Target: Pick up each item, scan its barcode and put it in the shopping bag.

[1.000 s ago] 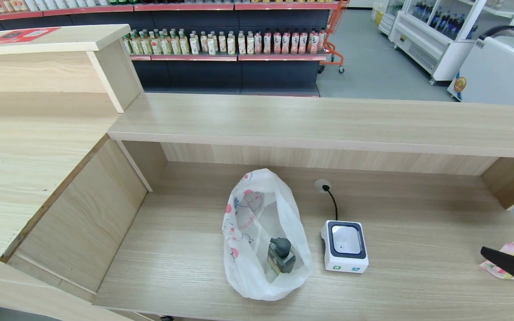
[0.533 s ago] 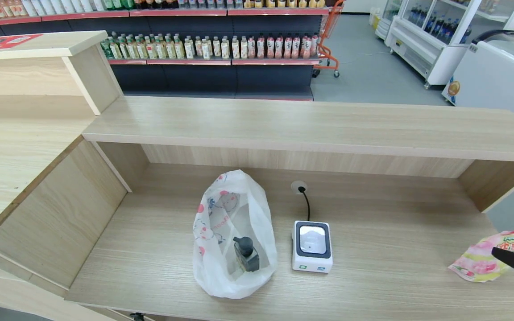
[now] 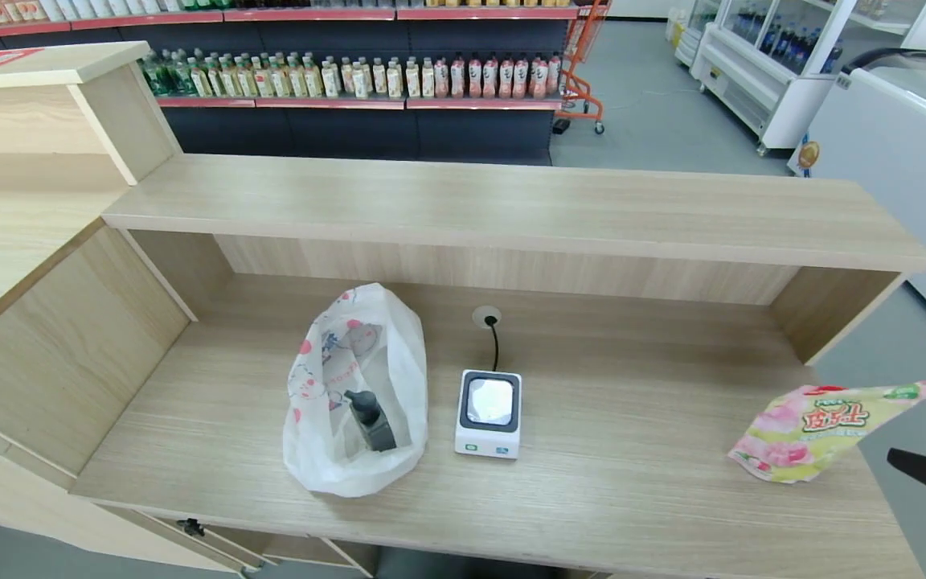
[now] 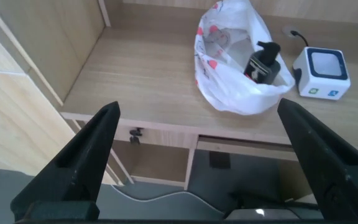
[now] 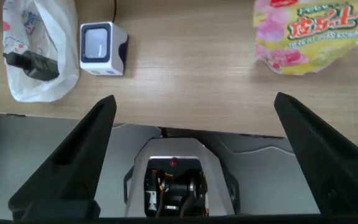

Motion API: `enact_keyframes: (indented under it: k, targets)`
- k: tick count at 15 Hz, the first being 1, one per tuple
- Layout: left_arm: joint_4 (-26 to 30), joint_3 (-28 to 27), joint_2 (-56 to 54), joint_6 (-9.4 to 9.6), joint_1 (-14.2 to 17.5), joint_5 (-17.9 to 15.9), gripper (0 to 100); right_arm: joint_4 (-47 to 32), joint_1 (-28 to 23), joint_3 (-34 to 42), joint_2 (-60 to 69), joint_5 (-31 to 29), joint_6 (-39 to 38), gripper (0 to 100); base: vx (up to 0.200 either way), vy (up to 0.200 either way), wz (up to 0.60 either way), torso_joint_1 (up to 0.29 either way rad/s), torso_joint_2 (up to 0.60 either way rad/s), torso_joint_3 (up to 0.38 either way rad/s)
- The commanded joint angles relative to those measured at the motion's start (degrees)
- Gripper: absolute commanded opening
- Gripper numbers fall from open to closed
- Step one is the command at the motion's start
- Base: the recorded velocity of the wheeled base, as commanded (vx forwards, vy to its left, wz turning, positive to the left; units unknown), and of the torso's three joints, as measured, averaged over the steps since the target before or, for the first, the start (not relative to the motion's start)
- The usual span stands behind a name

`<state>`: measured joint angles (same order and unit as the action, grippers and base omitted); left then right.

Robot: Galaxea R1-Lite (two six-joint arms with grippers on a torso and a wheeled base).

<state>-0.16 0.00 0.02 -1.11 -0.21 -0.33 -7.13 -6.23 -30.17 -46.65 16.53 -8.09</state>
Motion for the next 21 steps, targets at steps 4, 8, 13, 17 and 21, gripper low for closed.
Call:
enact_keyframes:
  k: [4,8,13,17,21]
  targets:
    - [0.0,0.0,0.0,0.23,0.0,-0.1,100,0.3,-1.1,-1.4,-3.4,-1.6,-0.8,100,-0.1,-0.1,0.0,-0.001,0.0,0.001]
    - [0.0,0.0,0.0,1.29,0.0,-0.2,100,0.2,-2.9,-6.8,-10.3,-4.0,-6.2,100,0.0,-0.15,0.0,0.013,0.0,-0.004]
    - [0.0,0.0,0.1,1.02,0.0,-0.2,100,-0.1,-3.4,-9.4,-14.0,-4.5,-10.1,100,0.0,-0.04,0.0,0.0,0.0,0.0]
    - [0.0,0.0,0.0,1.02,0.0,-0.2,100,-3.7,-3.9,-17.1,-22.6,-7.9,-21.2,100,0.0,0.0,0.0,0.0,0.0,0.0]
    - [0.0,0.0,0.0,1.02,0.0,-0.2,100,-4.7,-4.0,-20.9,-27.4,-10.5,-28.8,100,0.0,0.0,0.0,0.0,0.0,0.0]
